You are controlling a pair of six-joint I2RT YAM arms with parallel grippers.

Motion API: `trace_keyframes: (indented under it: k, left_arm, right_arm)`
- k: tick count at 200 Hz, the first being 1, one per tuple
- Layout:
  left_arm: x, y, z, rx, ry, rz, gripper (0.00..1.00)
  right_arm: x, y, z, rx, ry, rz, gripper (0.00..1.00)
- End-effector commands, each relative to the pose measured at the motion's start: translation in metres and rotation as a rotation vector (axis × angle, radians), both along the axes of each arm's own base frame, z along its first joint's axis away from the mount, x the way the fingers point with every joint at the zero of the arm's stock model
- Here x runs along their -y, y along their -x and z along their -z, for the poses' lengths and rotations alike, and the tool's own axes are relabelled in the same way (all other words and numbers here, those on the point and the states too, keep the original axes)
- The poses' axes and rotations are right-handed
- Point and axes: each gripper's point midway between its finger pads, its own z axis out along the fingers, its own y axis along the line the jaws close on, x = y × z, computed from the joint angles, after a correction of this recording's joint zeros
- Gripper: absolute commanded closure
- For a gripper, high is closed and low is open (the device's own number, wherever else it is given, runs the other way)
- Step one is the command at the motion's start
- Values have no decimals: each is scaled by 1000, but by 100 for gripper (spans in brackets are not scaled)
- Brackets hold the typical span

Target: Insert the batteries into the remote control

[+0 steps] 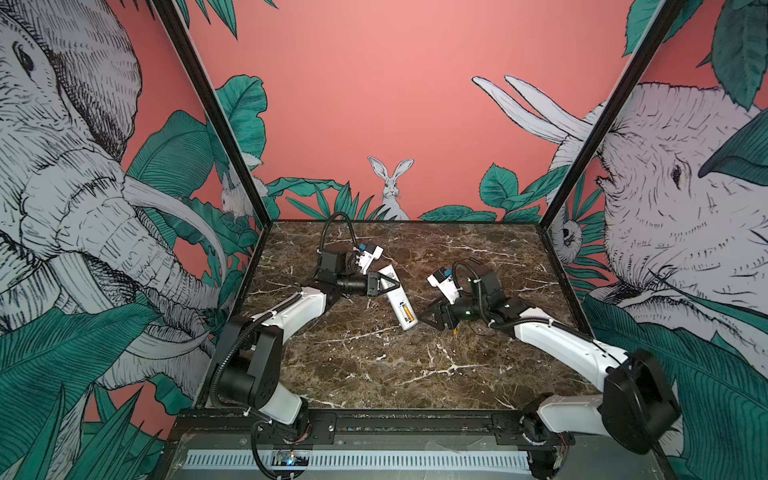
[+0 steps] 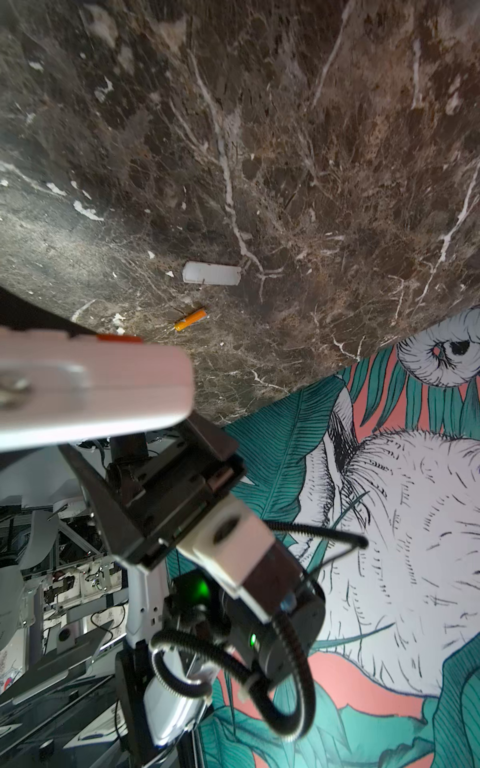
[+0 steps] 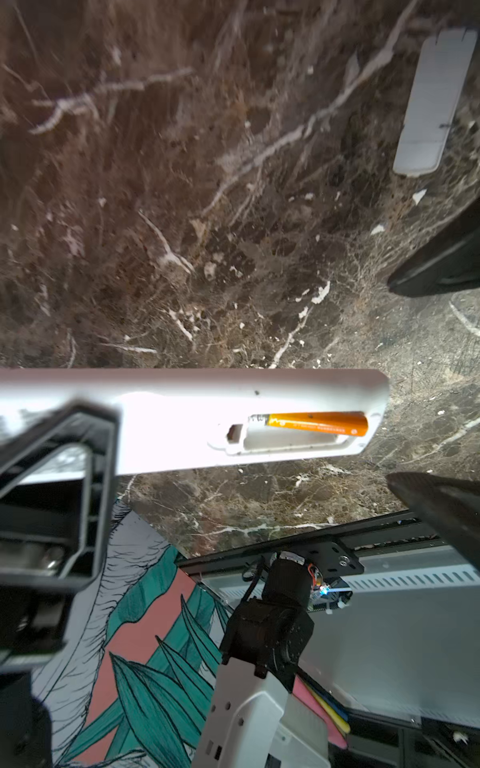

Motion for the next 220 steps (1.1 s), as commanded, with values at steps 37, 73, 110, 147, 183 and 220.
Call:
trace_keyframes:
  k: [37,73,110,147,183,220]
  left_arm:
    - [-1,-12,2,-24,-30,-61,84]
    - [-2,-13,10,-63,-39,-70,84]
    - [-7,-14,13,-74,-39,-78,84]
    - [-11,-15,12,-68,-40,-90,84]
    - [-12,-16,14,-66,-45,-98,84]
    - [-13,-17,13,-60,-46,-106,84]
  right_arm:
    - [-13,4,-8,122,181,27,36]
    - [-28,4,-1,148,299,31,50]
    - [-36,4,10,149,379,30,64]
    - [-37,2,18,134,435,52,71]
    - [-39,0,22,121,448,64,76]
    - [-45,0,26,108,440,57,78]
